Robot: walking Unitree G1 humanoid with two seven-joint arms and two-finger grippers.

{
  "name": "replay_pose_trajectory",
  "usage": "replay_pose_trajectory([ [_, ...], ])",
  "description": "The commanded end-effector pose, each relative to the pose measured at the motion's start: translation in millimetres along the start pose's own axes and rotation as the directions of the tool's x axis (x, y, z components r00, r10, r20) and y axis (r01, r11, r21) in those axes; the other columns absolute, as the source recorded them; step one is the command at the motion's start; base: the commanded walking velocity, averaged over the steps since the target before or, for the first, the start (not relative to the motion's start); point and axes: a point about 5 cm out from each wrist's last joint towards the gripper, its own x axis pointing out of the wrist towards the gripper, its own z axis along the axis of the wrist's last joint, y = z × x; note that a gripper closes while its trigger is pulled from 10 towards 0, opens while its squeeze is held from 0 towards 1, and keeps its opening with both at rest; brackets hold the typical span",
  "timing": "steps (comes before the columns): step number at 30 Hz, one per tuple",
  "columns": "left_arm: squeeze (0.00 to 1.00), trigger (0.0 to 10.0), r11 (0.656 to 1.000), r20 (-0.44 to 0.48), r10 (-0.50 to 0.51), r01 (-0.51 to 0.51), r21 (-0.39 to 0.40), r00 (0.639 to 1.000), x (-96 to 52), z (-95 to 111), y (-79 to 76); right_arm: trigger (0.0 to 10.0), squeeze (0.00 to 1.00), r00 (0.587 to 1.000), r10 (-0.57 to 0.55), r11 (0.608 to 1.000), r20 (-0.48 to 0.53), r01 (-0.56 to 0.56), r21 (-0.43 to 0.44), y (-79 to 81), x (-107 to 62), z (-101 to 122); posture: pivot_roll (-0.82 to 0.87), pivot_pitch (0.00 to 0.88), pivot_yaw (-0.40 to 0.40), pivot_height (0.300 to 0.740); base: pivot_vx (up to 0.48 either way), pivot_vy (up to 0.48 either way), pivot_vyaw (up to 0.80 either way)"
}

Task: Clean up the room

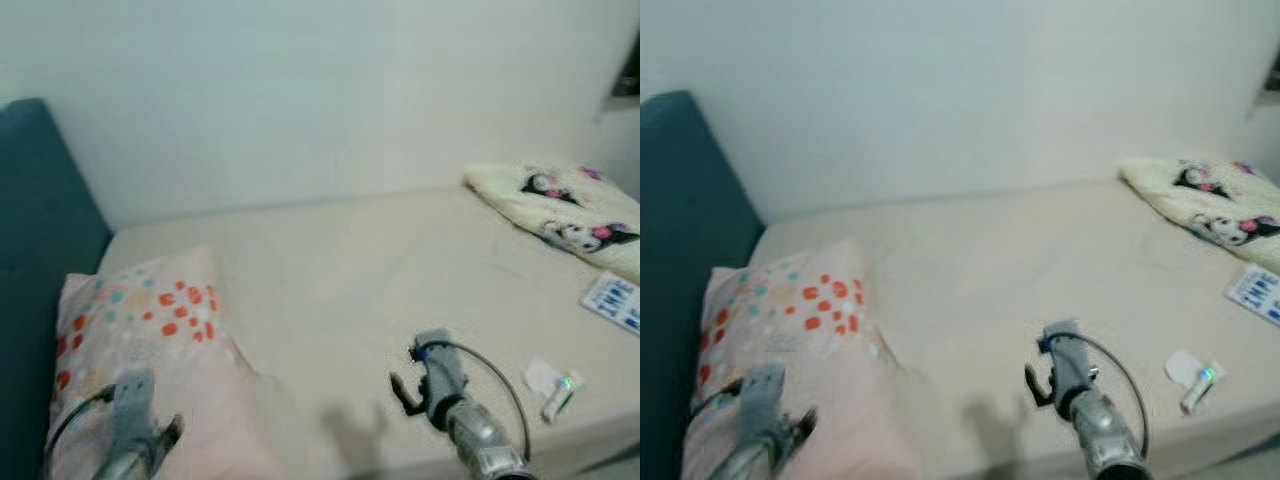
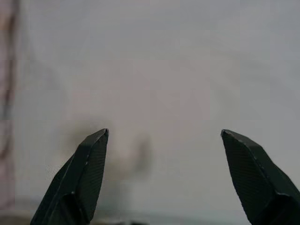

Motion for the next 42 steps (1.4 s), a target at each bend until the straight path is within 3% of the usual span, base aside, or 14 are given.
replay_pose_trajectory([
  [1, 0.00, 10.0, 1.000, 0.021, -0.019, 0.018, 0.024, 1.000, 1.7, 9.8, -10.2, 10.0, 0.00, 1.000, -0.024, 1.000, -0.014, 0.023, -0.018, -13.0, -3.6, -3.5, -0.08, 0.000, 0.007, 0.740, 0.000, -0.480, 0.66],
  [6, 0.00, 10.0, 0.998, -0.036, -0.039, 0.040, 0.051, 0.999, -0.9, -7.4, -11.6, 10.0, 0.00, 1.000, -0.006, 1.000, 0.014, 0.006, -0.028, -12.5, 0.7, 7.6, -0.08, 0.000, 0.001, 0.740, 0.000, -0.288, 0.67],
  [14, 0.00, 10.0, 0.995, -0.046, -0.064, 0.067, 0.079, 0.997, -1.0, -8.3, -17.9, 10.0, 0.00, 1.000, 0.002, 1.000, 0.013, -0.002, -0.027, -14.9, 4.9, 13.0, -0.07, 0.000, -0.006, 0.740, 0.000, 0.000, 0.66],
  [21, 0.00, 10.0, 0.989, -0.062, -0.080, 0.087, 0.118, 0.995, -1.2, -9.7, -20.7, 10.0, 0.00, 1.000, 0.009, 0.999, -0.029, -0.007, 0.054, -18.9, 3.5, 5.5, -0.08, 0.000, -0.005, 0.740, 0.000, 0.000, 0.67],
  [31, 0.00, 10.0, 0.986, -0.068, -0.080, 0.089, 0.138, 0.994, -1.2, -10.2, -20.7, 10.0, 0.00, 0.997, 0.012, 0.996, -0.076, -0.006, 0.087, -21.3, 0.1, -6.4, -0.08, 0.000, -0.006, 0.740, 0.000, 0.000, 0.67],
  [37, 0.00, 10.0, 0.986, -0.050, -0.053, 0.060, 0.157, 0.997, 0.0, -3.9, -19.8, 10.0, 0.00, 0.990, -0.023, 0.982, -0.141, 0.049, 0.183, -24.8, -7.0, -26.4, -0.08, 0.000, -0.019, 0.740, 0.000, 0.000, 0.66],
  [38, 0.00, 10.0, 0.985, -0.021, -0.055, 0.058, 0.162, 0.998, 1.6, 6.6, -22.8, 10.0, 0.00, 0.974, -0.054, 0.950, -0.221, 0.118, 0.288, -24.7, -17.8, -52.7, -0.08, 0.000, -0.021, 0.740, 0.000, 0.000, 0.66],
  [42, 0.00, 10.0, 0.984, -0.007, -0.060, 0.060, 0.166, 0.998, 2.6, 13.6, -25.0, 10.0, 0.00, 0.959, -0.068, 0.921, -0.277, 0.167, 0.352, -23.1, -26.9, -71.5, -0.07, 0.000, -0.021, 0.740, 0.000, 0.000, 0.66],
])
